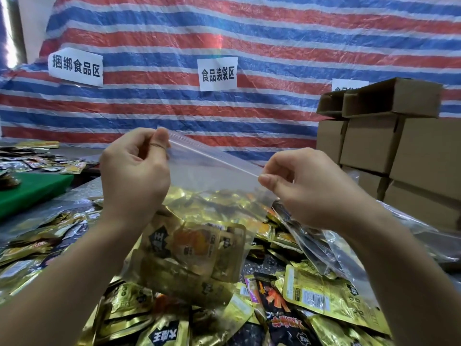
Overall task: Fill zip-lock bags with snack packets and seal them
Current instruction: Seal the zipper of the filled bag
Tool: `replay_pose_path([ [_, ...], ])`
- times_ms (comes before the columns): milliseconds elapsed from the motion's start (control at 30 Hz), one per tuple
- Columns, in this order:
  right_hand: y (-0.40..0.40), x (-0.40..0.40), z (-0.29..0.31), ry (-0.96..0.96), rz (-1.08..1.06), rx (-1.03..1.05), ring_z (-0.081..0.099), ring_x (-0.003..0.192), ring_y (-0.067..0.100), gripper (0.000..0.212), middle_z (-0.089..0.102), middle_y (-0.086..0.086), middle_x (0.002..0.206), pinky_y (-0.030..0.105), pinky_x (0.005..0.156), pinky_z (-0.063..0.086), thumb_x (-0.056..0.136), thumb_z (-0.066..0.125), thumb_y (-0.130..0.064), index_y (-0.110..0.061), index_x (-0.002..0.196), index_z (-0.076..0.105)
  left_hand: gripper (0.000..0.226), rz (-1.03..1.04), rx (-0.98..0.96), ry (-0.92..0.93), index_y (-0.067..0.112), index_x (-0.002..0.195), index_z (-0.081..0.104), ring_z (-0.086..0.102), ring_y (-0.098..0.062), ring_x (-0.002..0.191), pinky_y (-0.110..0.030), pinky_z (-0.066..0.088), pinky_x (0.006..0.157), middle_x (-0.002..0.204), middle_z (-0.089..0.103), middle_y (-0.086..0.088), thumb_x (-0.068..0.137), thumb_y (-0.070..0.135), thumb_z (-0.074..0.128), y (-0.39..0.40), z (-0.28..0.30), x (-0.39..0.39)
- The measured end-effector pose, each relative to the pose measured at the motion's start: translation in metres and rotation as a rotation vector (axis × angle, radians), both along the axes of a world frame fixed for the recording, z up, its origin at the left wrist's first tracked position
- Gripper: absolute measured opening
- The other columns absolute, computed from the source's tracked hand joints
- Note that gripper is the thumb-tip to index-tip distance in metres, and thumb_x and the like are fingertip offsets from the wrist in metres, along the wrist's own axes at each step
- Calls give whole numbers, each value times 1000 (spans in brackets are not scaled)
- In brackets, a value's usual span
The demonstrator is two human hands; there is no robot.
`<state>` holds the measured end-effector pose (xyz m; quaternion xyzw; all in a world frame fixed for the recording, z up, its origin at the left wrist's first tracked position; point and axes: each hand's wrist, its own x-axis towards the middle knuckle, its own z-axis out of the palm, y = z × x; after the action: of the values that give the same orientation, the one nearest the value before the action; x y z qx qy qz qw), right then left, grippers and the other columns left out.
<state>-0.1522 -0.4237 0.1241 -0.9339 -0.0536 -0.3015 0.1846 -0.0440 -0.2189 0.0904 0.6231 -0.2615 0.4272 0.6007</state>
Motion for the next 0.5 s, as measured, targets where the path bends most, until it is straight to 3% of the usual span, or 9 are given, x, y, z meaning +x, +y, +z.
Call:
replay_pose_path([
  [167,0,-3,3,17,23,37,51,54,-2,21,57,-9,60,14,45,38,95,65,-35,-25,76,64,30,-12,-4,15,13,81,64,47,-5,57,-31,40,52,67,57,2,102,31,52,0,-1,2],
  [300,-1,-2,4,-2,36,27,48,51,2,23,57,-6,63,14,44,38,95,64,-35,-23,75,62,31,-72,-22,53,17,80,64,49,-6,60,-28,42,54,68,56,4,102,35,51,-1,-2,7],
  [433,-4,2,2,2,24,26,46,57,1,22,52,-11,65,15,50,35,98,61,-26,-24,77,60,29,-200,-48,153,20,80,60,54,-9,55,-22,45,51,65,57,5,103,34,49,-5,-4,9],
  [500,-1,4,0,6,7,38,53,74,0,13,60,-12,82,18,65,42,100,54,-18,-24,93,63,28,-222,-31,179,18,85,60,55,-11,53,-22,46,48,63,59,3,103,35,47,-6,-5,10],
])
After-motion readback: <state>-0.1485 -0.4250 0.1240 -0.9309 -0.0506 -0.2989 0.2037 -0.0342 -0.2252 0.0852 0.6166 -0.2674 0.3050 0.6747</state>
